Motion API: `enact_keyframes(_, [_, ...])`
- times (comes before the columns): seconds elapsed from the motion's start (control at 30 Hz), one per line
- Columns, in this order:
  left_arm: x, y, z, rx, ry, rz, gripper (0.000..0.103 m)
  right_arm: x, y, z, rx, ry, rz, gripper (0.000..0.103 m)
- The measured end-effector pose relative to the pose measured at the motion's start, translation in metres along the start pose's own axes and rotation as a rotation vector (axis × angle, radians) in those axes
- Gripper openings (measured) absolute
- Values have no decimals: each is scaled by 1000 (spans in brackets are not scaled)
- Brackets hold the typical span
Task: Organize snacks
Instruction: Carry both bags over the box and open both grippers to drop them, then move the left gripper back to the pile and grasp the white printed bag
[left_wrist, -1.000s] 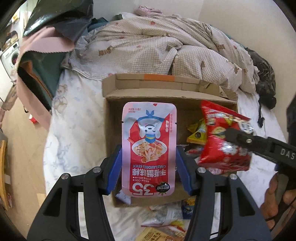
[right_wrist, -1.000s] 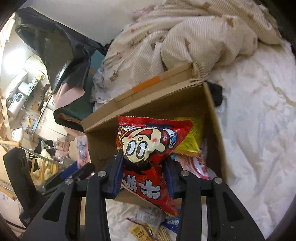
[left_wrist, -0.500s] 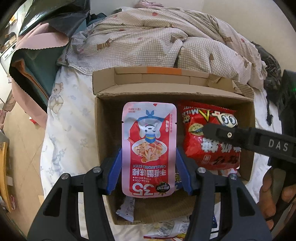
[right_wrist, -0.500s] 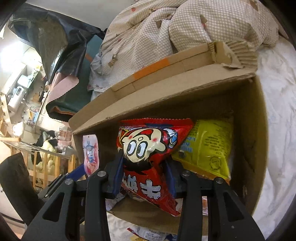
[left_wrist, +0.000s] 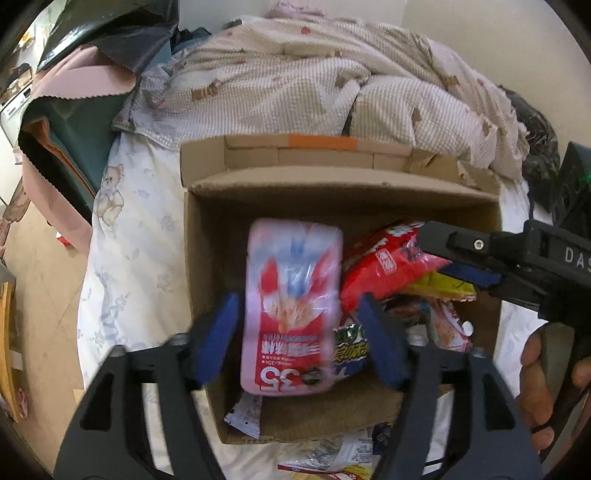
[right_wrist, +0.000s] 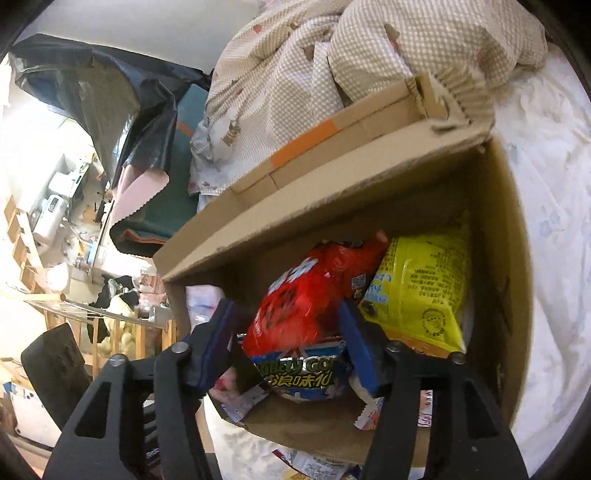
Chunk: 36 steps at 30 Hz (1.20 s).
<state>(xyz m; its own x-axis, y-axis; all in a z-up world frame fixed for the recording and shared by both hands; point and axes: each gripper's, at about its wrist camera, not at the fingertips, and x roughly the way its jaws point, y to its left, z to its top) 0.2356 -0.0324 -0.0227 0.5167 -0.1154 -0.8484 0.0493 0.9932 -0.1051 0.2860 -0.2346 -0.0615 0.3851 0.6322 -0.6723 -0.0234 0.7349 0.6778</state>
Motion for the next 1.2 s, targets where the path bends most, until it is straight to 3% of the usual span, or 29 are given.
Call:
enact_keyframes(0.07, [-6, -1, -1, 3, -23, -1, 93, -5, 0, 1, -3, -16, -11, 79])
enact_keyframes(0.1, [-8, -2, -1, 6, -27, -5, 94, -9, 0, 0, -4, -26, -16, 89])
enact_keyframes(0.13, [-9, -2, -2, 5, -28, -11, 94, -11, 0, 0, -5, -39, -21, 92])
enact_keyframes(0.7, [-35, 4, -19, -1, -39, 3, 94, -50, 19, -30, -88, -88, -64, 92])
enact_keyframes(1.2, [-64, 20, -71, 2, -50, 2, 94, -89, 9, -114, -88, -68, -139, 92])
